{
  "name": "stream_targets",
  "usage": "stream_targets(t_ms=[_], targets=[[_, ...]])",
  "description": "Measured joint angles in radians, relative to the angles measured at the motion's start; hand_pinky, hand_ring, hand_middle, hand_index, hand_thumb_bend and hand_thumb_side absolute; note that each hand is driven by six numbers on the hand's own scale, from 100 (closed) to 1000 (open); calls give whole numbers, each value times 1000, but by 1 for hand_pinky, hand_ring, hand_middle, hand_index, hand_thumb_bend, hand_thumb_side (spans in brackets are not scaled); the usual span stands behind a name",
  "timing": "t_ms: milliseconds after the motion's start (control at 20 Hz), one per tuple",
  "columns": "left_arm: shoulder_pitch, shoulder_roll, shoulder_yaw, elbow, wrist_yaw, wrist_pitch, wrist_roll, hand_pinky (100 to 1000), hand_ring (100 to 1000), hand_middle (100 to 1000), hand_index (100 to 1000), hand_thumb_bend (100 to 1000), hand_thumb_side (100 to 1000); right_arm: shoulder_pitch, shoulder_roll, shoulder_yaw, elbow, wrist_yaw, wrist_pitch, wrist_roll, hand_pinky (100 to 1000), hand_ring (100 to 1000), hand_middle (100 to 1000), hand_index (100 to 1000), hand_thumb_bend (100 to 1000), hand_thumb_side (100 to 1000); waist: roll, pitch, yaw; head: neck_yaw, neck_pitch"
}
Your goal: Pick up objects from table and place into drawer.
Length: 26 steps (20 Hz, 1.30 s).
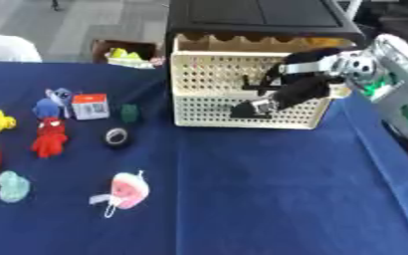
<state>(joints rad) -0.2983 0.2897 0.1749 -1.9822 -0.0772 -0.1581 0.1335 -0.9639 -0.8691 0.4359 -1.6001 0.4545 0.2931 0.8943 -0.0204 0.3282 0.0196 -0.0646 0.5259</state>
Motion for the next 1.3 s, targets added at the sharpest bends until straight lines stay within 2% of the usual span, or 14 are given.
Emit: stream_targets(t_ms=[350, 1300], targets=[[0, 0, 0, 0, 1, 0, -1, 550, 593, 644, 882, 100, 985, 44, -35, -5, -82, -32, 41, -11, 100, 100, 100, 848, 699, 949, 0, 0, 0, -1, 0], [0, 0, 0, 0, 3, 2, -3, 551, 594, 645, 881, 100, 984, 158, -120, -35, -263, -119, 90, -58, 100, 100, 100, 849, 699, 965, 0, 0, 0, -4, 0]])
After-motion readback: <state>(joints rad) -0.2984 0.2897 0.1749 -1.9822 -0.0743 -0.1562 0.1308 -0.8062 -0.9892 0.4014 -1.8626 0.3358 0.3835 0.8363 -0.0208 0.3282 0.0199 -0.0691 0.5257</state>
